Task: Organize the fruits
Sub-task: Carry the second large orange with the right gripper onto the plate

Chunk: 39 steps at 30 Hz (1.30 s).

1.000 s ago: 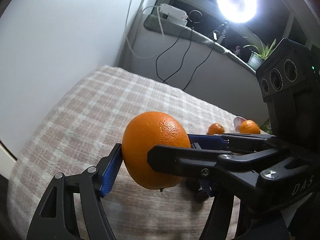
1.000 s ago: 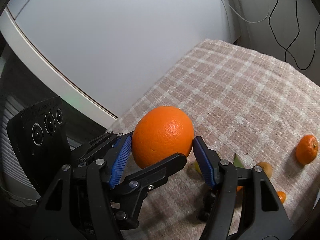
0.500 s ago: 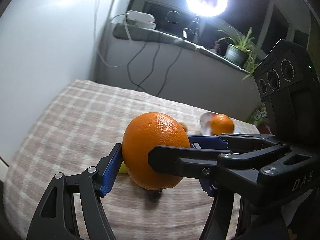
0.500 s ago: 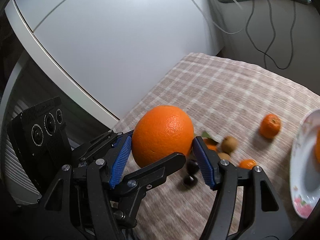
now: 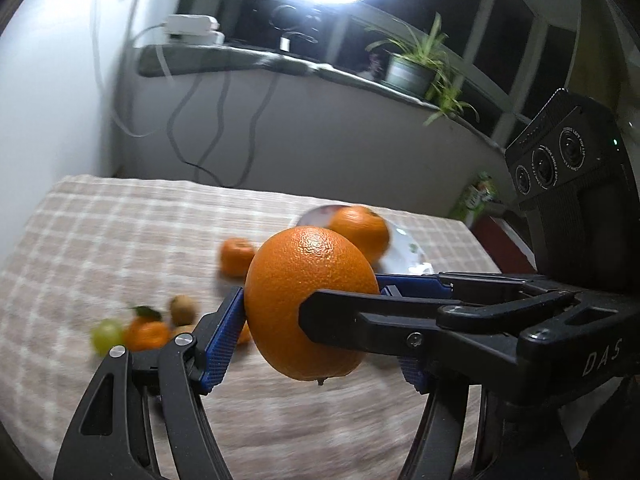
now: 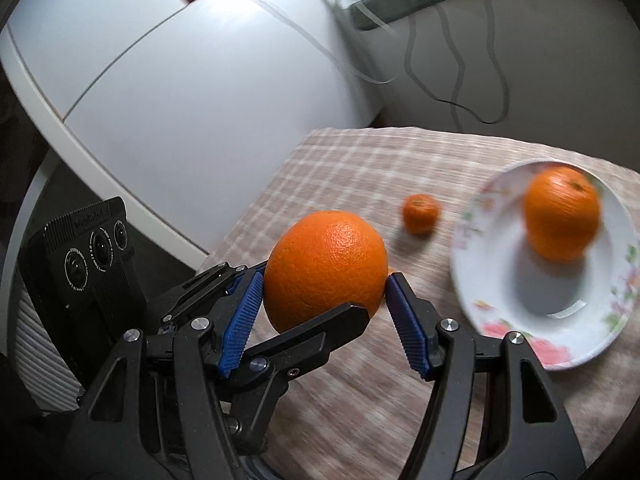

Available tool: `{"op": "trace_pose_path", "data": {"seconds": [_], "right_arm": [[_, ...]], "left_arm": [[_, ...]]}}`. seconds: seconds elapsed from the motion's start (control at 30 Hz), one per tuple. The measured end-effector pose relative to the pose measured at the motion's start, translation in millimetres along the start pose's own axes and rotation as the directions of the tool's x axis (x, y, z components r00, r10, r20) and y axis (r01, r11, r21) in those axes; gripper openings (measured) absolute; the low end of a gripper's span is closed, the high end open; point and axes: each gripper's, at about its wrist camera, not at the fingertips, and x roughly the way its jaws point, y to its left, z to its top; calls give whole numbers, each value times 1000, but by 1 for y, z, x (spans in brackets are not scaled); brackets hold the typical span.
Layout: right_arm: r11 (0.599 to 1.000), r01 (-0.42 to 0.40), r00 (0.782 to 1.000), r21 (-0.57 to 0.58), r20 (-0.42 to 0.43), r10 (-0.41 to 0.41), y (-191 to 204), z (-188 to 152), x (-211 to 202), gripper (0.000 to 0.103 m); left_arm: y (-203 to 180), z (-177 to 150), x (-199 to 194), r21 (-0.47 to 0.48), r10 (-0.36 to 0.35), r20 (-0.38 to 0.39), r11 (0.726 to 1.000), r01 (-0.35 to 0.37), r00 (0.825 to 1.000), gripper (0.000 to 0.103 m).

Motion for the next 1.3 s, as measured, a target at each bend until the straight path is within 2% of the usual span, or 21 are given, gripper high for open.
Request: {"op": "trace_pose_path", "data": {"seconds": [0.33,0.7,1.17,1.3], "right_arm": [[993,39,998,115,50,-45,-57,-9,-35,67],[974,34,996,223,70,-51,-103,-16,-46,67],[955,27,998,296,53,-45,-126,-22,-42,67],[951,43,996,305,62,-65,-129,-23,-43,67]], "left_arm": [[-38,8,40,58,-68,-54,996,72,996,67],[-60,14,76,101,-90,-117,990,102,989,67],[-63,14,97,106,-99,-175,987,119,980,67],[-65,14,99,120,-81,-158,988,100,984,67]]}}
